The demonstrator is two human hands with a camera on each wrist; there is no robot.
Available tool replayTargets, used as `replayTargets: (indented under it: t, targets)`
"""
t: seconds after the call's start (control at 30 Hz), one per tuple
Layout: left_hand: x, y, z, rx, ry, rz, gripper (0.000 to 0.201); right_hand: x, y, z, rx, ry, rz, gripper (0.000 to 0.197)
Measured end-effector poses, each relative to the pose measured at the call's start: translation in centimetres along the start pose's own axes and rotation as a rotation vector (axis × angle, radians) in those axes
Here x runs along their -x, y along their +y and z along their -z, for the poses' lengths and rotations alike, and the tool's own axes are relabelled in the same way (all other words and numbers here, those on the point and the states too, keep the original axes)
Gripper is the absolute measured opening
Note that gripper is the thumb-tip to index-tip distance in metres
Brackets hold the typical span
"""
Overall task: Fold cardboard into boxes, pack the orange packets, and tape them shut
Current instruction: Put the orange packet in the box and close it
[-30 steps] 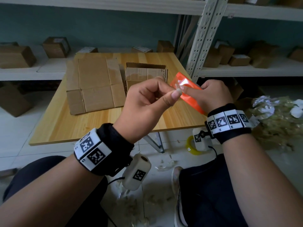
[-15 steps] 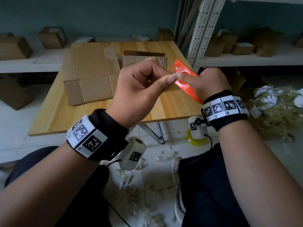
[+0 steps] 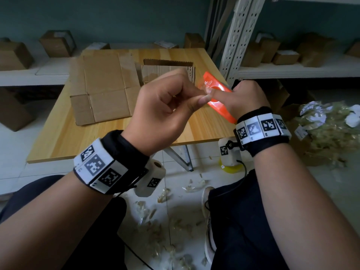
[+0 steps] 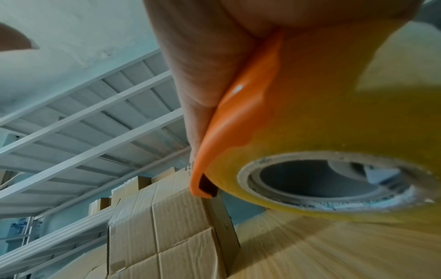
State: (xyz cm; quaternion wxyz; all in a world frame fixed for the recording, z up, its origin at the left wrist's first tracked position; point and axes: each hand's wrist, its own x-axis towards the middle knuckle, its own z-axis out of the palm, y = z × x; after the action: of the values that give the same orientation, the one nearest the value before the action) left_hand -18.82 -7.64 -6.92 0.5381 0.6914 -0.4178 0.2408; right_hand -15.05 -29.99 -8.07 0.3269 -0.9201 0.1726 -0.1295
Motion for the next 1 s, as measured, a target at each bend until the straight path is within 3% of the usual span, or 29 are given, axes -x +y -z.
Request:
replayTargets:
  t: [0.13, 0.3, 0.37, 0.47, 0.57, 0.63, 0.77, 0.9, 1.0]
  targets:
    - [0.0, 0.6, 0.3, -0.025, 0.022, -0.077, 0.017, 0.0, 0.0, -0.3, 0.021, 0.006, -0.008, 0.062]
    - [-1.4, 3.1, 0.1, 0.084, 0.059, -0.254, 0.009, -0.1, 0.0, 0.8, 0.189, 0.076, -0.157, 0.051]
    - [-1.4, 1.6, 1.1, 0.130, 0.080, -0.138, 0.005, -0.2, 0.6, 1.2, 0.154, 0.076, -0.151, 0.056]
    - [-0.7, -1.3, 2.8, 0.296, 0.112, 0.161, 0.007, 0.1, 1.0, 0.8, 0.162, -0.058, -0.109, 0.059]
    - [-0.8, -2.3, 3.6, 0.526, 0.158, 0.359, 0.012, 0.6, 0.2, -0.2, 0.279, -0.116, -0.030, 0.039]
    - [-1.0, -2.4, 3.6, 0.629, 0.180, 0.422, 0.016, 0.5, -0.3, -0.8, 0.301, -0.078, -0.024, 0.033]
    - [-0.9, -2.8, 3.2, 0.756, 0.207, 0.522, 0.019, -0.1, -0.5, -1.3, 0.166, 0.014, -0.024, 0.050]
    - [-1.1, -3.1, 3.0, 0.870, 0.260, 0.579, 0.028, 0.2, -1.2, -1.9, 0.174, 0.039, 0.054, 0.025]
    - [-1.2, -3.3, 2.7, 0.942, 0.274, 0.605, 0.030, 0.8, -1.7, -3.1, 0.097, 0.154, 0.182, 0.026]
